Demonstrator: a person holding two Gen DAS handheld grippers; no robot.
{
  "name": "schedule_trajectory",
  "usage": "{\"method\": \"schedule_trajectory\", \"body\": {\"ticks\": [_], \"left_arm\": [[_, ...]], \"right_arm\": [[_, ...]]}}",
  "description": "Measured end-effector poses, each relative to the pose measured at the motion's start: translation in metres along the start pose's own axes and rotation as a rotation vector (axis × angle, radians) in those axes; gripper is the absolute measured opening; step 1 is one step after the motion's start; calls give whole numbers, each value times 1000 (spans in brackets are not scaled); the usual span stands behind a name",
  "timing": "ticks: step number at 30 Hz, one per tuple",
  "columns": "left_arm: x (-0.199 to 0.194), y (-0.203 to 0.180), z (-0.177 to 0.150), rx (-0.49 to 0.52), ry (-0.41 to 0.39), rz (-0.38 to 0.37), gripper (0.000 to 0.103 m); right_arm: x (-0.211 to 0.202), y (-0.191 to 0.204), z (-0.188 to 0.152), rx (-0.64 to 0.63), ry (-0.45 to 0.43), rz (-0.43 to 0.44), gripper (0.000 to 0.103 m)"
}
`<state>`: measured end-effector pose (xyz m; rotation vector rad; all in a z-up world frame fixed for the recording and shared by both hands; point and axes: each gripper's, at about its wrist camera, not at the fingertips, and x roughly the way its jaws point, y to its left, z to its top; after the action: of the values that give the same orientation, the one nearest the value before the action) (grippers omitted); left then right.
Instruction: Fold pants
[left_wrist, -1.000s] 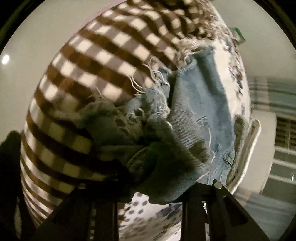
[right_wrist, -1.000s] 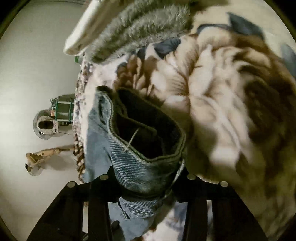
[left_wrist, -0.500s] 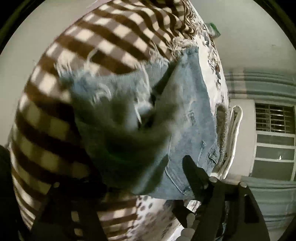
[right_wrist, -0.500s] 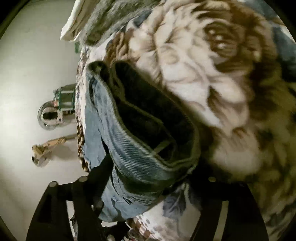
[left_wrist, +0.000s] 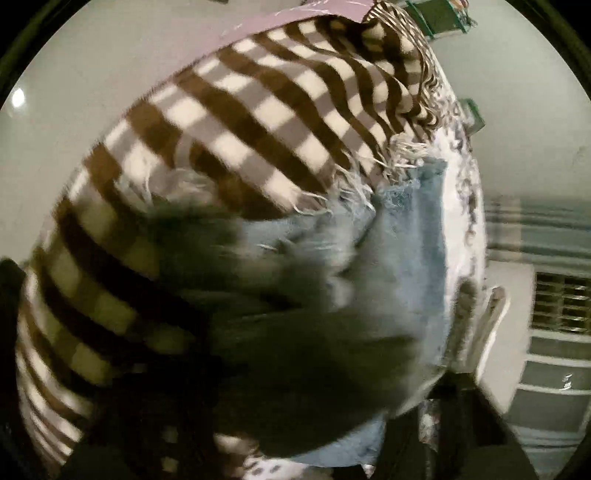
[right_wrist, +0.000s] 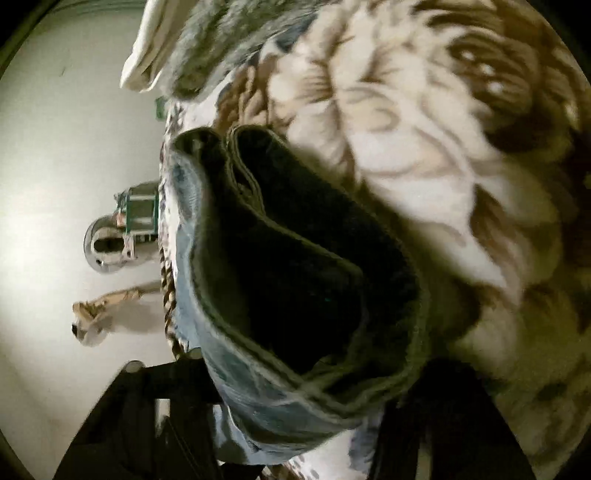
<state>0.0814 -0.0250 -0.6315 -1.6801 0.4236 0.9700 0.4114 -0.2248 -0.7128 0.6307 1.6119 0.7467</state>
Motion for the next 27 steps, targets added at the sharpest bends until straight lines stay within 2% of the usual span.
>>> {"method": "schedule_trajectory", "body": {"ticks": [4,8,17,21,25,27], "left_arm": [[-14,-15,6,73,11,-16,22],[-38,-50,14,168,19,-51,21],[-88,-165,27,343,67,-102,21],[-85,-234,29,411,109,-160,21],[-59,-308,27,469,180,-233,21],[-38,-358,22,502,231,-281,21]], "right_arm": [[-9,21,-8,-8,-20,-35,36],[-35,48,-13,-4,-35,-34,31],[-118,123,4,18,-105,-10,22],[-156,165,26,30,-189,8,21],[-204,203,59,36,-329,25,21],[-226,221,87,62,-416,36,21]]}}
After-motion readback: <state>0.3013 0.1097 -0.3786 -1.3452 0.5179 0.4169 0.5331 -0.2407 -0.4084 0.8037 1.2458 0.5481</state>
